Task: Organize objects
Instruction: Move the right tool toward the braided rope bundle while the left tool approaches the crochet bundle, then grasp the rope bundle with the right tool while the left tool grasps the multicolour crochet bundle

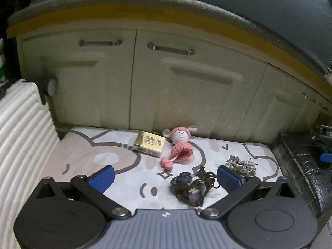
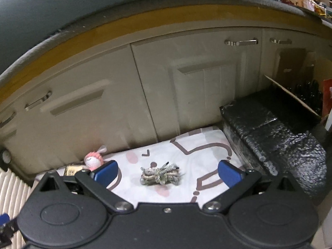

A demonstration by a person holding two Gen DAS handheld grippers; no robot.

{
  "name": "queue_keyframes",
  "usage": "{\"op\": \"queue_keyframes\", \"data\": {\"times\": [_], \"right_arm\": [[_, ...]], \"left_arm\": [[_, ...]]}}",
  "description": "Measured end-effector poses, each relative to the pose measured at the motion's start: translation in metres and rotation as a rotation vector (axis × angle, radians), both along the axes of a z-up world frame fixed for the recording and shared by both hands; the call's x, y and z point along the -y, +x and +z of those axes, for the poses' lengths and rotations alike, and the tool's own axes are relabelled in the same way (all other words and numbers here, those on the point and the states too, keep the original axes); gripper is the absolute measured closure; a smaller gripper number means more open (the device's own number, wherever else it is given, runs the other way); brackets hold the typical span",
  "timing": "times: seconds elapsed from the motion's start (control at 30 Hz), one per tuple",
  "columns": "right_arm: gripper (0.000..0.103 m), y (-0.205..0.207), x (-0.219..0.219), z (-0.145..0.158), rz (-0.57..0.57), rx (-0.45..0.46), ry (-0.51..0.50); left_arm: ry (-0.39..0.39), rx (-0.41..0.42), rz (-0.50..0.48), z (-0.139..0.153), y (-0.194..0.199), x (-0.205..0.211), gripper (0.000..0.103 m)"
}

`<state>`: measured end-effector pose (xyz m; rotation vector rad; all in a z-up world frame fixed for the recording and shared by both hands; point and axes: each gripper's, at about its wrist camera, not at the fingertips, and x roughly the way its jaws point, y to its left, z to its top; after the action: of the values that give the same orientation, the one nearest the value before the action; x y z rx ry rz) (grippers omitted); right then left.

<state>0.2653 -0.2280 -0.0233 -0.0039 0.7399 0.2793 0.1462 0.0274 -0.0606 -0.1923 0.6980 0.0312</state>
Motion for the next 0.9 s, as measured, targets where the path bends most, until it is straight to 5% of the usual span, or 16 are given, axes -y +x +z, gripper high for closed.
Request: {"op": "queue_keyframes", "data": {"times": [0.5,0.67,0.9], "right_arm": [[0.0,0.061,-0.033,-0.07,0.0,-0.13,0.006],[0.0,0.075,-0.037,-0.094,0.019,-0.15,-0.019],[0.0,0.091,-0.048,-0.125,0.043,-0.193,-0.028]], "left_arm": [[-0.038,-0.108,-0.022,-0.061,0.066,0.036,0.0],[-0.095,-0.228,-0.02,-0.084,0.1,0.047,0.0],[-0.075,-0.343,-0.03,-0.117,0.126,0.058,0.0]]}}
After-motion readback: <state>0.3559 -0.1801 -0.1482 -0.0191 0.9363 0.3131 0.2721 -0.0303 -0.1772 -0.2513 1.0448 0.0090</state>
